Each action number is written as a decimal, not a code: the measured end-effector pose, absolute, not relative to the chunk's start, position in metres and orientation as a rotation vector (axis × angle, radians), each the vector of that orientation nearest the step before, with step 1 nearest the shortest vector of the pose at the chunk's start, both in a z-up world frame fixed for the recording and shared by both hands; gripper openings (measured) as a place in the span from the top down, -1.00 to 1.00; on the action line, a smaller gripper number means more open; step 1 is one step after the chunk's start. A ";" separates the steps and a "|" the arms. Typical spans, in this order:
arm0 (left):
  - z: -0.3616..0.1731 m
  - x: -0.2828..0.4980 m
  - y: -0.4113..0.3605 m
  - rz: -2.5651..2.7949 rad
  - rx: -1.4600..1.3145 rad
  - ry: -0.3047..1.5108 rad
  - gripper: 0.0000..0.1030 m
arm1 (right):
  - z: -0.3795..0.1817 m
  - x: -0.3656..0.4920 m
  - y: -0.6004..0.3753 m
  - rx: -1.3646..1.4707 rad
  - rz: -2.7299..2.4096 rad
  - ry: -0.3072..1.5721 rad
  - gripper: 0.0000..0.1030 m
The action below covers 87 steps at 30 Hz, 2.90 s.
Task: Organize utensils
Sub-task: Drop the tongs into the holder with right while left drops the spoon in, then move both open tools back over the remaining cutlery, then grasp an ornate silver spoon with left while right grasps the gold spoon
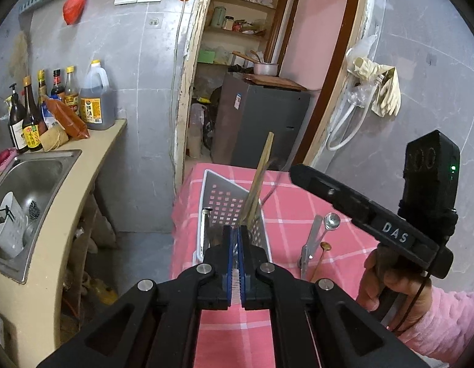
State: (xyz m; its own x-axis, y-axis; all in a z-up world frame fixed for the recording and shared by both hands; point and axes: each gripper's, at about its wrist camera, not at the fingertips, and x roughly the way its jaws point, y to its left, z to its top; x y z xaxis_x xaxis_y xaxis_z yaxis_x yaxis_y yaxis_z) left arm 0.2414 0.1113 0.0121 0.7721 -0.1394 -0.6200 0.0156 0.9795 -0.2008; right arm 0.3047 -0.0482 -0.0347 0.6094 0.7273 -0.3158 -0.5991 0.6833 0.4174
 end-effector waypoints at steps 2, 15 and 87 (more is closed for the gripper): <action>0.014 0.240 0.109 -0.084 -0.191 0.675 0.90 | -0.031 0.301 -0.056 0.290 0.752 0.477 0.13; 0.031 0.215 0.080 -0.023 -0.191 0.500 -0.41 | 0.005 0.247 -0.125 0.207 0.461 0.315 -0.91; -0.162 0.355 -0.036 -0.166 -0.273 1.107 0.78 | -0.231 0.386 -0.162 0.579 0.456 1.121 0.61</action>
State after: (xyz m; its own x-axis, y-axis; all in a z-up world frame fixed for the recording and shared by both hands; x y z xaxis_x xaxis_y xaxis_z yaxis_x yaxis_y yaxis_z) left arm 0.3551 -0.0356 -0.1617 0.4399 -0.2670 -0.8574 -0.0035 0.9542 -0.2990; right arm 0.3860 -0.1623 -0.2312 0.3715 0.6099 -0.7000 -0.0524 0.7665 0.6401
